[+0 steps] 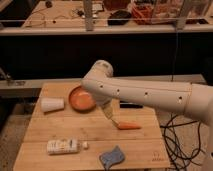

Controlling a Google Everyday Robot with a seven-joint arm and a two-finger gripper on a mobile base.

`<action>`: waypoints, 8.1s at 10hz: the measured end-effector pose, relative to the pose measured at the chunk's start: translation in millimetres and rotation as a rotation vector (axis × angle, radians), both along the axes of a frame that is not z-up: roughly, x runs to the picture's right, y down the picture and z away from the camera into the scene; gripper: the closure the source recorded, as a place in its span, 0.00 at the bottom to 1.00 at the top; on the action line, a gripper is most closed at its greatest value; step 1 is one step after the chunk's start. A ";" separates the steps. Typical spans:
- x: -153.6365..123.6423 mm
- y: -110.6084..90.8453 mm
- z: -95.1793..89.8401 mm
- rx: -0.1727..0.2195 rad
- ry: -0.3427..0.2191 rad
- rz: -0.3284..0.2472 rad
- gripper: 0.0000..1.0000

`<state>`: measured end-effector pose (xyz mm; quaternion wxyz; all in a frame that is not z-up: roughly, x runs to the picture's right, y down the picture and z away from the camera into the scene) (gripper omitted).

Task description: Move the arm in a circular motion

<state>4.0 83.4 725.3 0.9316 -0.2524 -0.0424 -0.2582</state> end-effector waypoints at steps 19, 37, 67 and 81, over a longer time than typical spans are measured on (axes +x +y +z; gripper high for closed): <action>-1.4 -58.6 82.6 -0.009 -0.035 -0.023 0.99; 170.9 -50.1 60.3 -0.034 0.045 0.211 0.99; 161.8 71.1 -27.0 -0.083 -0.046 0.071 0.20; 63.1 54.1 -4.7 -0.078 -0.134 -0.139 0.20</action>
